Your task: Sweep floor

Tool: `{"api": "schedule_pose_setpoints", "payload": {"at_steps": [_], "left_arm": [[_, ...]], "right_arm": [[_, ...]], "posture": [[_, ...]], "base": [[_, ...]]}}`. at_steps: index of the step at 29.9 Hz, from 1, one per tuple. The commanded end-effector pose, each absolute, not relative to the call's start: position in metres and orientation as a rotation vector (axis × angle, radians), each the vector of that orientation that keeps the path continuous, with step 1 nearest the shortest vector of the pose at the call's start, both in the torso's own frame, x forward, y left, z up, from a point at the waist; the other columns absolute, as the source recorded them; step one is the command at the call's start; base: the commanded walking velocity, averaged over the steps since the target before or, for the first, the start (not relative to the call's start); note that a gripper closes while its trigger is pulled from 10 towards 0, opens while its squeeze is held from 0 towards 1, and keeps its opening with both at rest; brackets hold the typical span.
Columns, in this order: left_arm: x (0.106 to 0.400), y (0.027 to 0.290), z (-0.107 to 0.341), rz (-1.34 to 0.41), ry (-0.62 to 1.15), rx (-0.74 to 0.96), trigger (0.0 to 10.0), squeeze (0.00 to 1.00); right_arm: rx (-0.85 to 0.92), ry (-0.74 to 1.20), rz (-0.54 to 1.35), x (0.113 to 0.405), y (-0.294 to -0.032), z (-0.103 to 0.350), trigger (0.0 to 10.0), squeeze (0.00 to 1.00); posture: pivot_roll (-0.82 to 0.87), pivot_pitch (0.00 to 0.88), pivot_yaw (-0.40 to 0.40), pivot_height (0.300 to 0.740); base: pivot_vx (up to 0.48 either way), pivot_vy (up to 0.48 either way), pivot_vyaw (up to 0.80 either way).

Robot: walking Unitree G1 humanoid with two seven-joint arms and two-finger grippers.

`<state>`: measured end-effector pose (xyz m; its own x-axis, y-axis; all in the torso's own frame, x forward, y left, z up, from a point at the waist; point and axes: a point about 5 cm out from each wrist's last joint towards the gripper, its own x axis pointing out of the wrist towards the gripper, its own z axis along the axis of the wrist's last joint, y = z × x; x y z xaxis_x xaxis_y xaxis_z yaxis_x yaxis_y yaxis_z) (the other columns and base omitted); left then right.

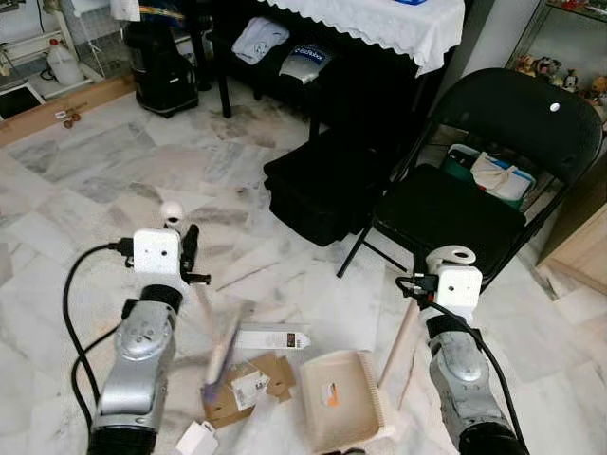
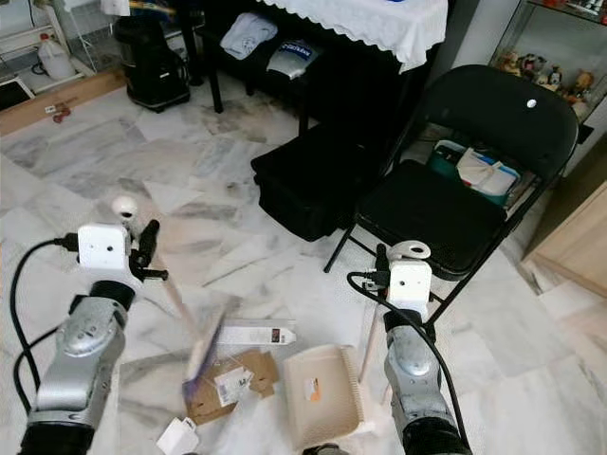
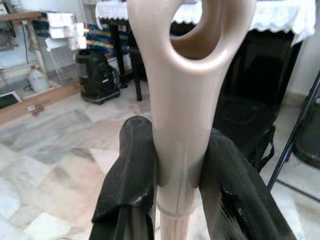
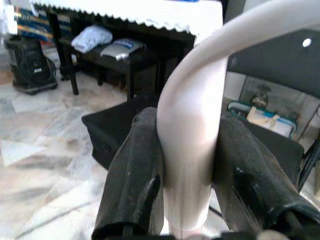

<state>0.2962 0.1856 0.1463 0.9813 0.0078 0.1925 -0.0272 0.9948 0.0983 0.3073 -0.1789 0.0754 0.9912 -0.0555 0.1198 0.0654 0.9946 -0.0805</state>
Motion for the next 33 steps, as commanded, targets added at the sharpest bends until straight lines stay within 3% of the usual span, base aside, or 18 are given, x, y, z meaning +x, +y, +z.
{"api": "schedule_pose_setpoints", "payload": {"at_steps": [1,16,23,33], "left_arm": [[0.293,0.191,0.150,0.052,-0.227,0.113,10.0,0.00],[0.292,0.179,0.147,0.027,-0.256,0.062,10.0,0.00],[0.292,0.177,0.148,0.020,-0.262,0.051,10.0,0.00],[0.291,0.177,0.149,0.022,-0.267,0.046,10.0,0.00]], "right_arm": [[-0.070,-0.169,-0.073,0.311,-0.181,0.085,10.0,0.00],[-0.077,-0.159,-0.081,0.309,-0.180,0.081,10.0,0.00],[-0.079,-0.160,-0.084,0.310,-0.179,0.082,10.0,0.00],[-0.064,-0.149,-0.097,0.309,-0.181,0.080,10.0,0.00]], "posture": [[0.13,0.118,-0.052,0.740],[0.12,0.088,-0.046,0.740],[0.12,0.093,-0.045,0.740],[0.12,0.112,-0.047,0.740]], "base": [[0.000,0.000,0.00],[0.000,0.000,0.00],[0.000,0.000,0.72],[0.000,0.000,0.00]]}}
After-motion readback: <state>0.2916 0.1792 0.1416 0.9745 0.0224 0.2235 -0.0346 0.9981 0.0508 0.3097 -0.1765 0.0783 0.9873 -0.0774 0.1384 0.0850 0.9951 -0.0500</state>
